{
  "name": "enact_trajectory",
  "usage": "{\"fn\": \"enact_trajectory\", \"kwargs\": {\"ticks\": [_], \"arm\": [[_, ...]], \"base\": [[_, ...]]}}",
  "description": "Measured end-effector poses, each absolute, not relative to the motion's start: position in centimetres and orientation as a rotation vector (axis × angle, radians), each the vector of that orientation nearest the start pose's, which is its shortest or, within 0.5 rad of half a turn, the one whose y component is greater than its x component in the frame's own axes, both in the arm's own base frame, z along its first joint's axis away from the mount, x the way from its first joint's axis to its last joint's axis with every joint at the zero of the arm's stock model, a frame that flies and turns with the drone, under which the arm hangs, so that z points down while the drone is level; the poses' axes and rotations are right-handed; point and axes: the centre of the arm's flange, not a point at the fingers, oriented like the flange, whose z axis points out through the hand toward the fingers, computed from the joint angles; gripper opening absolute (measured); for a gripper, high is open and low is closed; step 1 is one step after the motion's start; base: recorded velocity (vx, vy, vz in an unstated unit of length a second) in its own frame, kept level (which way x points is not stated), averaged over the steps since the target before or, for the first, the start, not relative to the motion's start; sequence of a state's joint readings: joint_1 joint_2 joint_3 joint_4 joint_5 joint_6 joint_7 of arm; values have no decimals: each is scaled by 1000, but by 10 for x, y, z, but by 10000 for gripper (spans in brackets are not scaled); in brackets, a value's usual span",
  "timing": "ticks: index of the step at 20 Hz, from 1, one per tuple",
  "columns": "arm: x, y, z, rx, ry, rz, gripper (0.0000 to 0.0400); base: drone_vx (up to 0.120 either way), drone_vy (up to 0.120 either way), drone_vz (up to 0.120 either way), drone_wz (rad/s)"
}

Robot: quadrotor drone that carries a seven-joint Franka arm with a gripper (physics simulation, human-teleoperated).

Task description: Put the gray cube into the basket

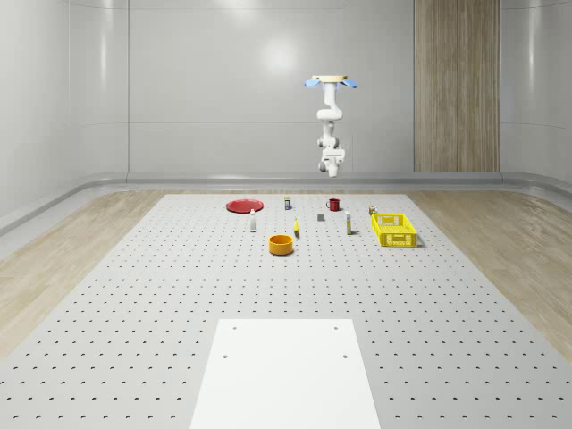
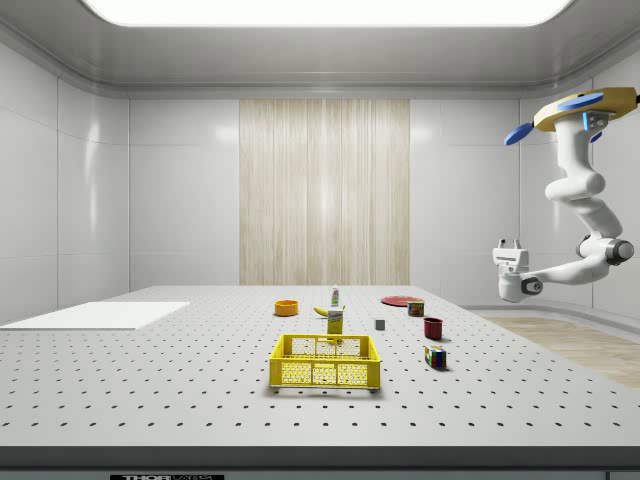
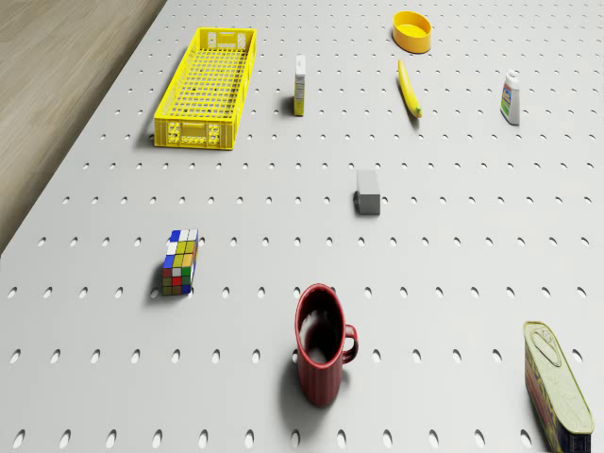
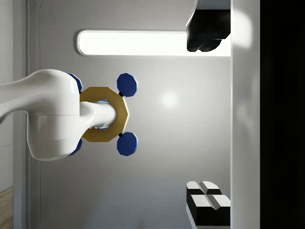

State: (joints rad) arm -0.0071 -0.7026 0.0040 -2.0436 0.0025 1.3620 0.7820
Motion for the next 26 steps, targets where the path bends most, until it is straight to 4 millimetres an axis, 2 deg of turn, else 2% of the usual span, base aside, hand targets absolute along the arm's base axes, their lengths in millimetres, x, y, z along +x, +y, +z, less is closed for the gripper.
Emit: {"fn": "enact_trajectory", "kwargs": {"ticks": [23,26], "arm": [[303,1,691,-2897,1200,-62,400],[302,2,691,-2902,1202,-69,400]], "base": [[118,-120,0,0],[120,0,0,0]]}}
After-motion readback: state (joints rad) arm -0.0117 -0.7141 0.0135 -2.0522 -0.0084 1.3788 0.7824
